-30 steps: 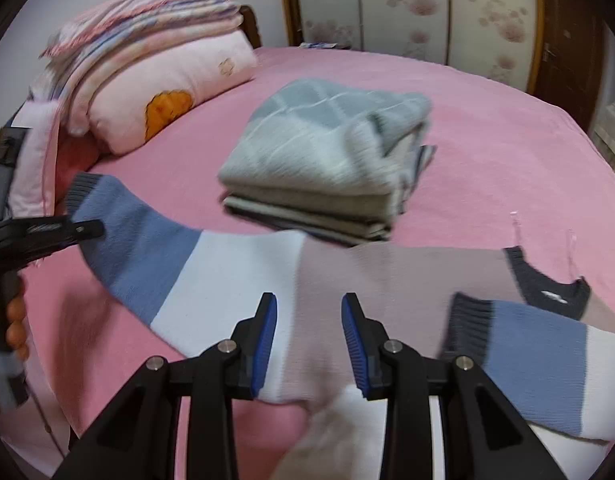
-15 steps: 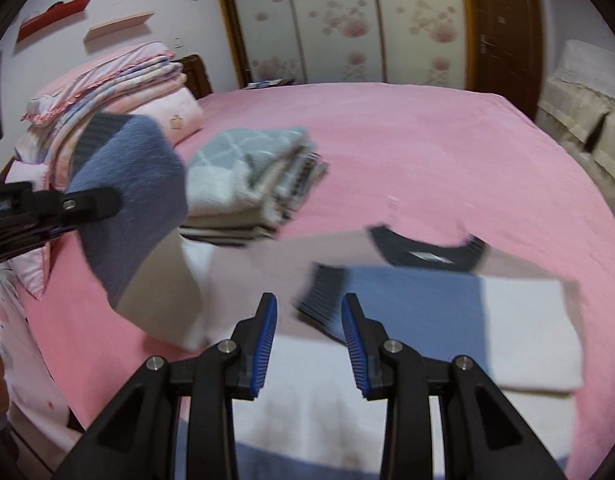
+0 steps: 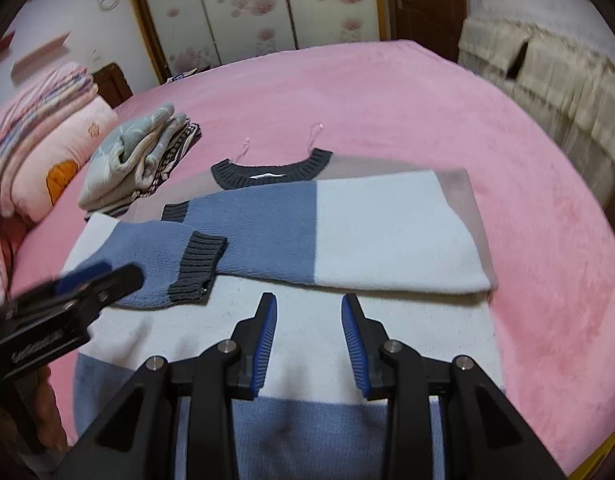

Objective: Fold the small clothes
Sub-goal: 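Fold the held sleeve across the sweater front with the left gripper, release, then grasp the second sleeve's cuff with the right gripper and straighten it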

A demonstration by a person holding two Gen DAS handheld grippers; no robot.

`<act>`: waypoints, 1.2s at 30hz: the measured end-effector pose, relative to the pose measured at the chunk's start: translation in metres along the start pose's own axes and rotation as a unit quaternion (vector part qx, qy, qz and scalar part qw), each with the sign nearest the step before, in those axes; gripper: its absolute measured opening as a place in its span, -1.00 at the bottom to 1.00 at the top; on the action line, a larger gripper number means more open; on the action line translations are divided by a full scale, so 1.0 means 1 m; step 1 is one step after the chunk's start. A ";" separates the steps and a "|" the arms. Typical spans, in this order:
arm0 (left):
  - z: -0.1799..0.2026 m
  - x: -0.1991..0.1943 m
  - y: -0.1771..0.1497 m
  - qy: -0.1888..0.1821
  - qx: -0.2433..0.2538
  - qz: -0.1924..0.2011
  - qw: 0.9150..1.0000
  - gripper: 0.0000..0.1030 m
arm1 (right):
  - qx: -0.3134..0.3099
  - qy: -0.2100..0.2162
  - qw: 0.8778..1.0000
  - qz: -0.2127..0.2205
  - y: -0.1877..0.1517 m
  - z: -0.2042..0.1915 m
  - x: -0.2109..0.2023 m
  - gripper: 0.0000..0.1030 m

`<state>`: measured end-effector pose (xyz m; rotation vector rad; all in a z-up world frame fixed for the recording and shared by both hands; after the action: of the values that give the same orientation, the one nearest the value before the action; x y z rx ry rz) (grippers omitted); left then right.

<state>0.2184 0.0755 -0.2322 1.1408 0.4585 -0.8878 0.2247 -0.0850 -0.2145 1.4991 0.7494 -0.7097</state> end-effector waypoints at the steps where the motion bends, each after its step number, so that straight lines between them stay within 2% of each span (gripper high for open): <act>1: -0.005 -0.004 -0.003 0.005 -0.008 0.007 1.000 0.15 | 0.002 0.004 1.000 -0.002 0.000 0.000 0.001 -0.34; 4: -0.035 -0.024 -0.012 0.038 -0.031 0.039 0.998 0.21 | -0.001 0.025 1.000 -0.006 -0.002 -0.010 0.003 -0.34; 8: -0.089 -0.051 -0.031 0.087 -0.081 0.068 0.991 0.30 | -0.013 0.065 0.998 -0.021 -0.006 -0.033 0.010 -0.34; 14: -0.162 -0.060 -0.059 0.132 -0.151 0.061 0.978 0.31 | -0.013 0.113 0.992 -0.055 -0.010 -0.067 0.033 -0.34; 19: -0.193 -0.054 -0.065 0.131 -0.193 0.065 0.970 0.31 | -0.007 0.136 0.986 -0.095 -0.015 -0.090 0.062 -0.34; 25: -0.210 -0.040 -0.061 0.110 -0.228 0.070 0.965 0.31 | 0.026 0.167 0.977 -0.128 -0.014 -0.106 0.090 -0.34; 29: -0.212 -0.031 -0.052 0.095 -0.241 0.076 0.963 0.32 | 0.027 0.179 0.975 -0.130 -0.010 -0.117 0.100 -0.34; 31: -0.215 -0.026 -0.049 0.091 -0.247 0.077 0.962 0.32 | 0.009 0.170 0.977 -0.126 -0.009 -0.125 0.102 -0.35; 33: -0.215 -0.021 -0.046 0.088 -0.255 0.079 0.960 0.34 | -0.019 0.149 0.982 -0.115 -0.008 -0.129 0.100 -0.60; 34: -0.214 -0.019 -0.045 0.086 -0.259 0.079 0.959 0.35 | -0.034 0.144 0.984 -0.103 -0.006 -0.132 0.095 -0.81; 36: -0.213 -0.016 -0.043 0.084 -0.261 0.081 0.958 0.37 | -0.057 0.147 0.985 -0.075 0.003 -0.139 0.078 -0.86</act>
<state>0.1990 0.2706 -0.3265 0.7529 0.6829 -0.4830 0.2735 0.0574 -0.2671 1.4692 1.1186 -0.5523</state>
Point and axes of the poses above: each gripper's, at about its wrist camera, not at the fingertips, and x roughly the way its jaws point, z to its right, y to its top, the point moved 10 cm from there along x, roughly the way its jaws point, and after that the axes turned 8 degrees about -y, right-handed, at the moved point
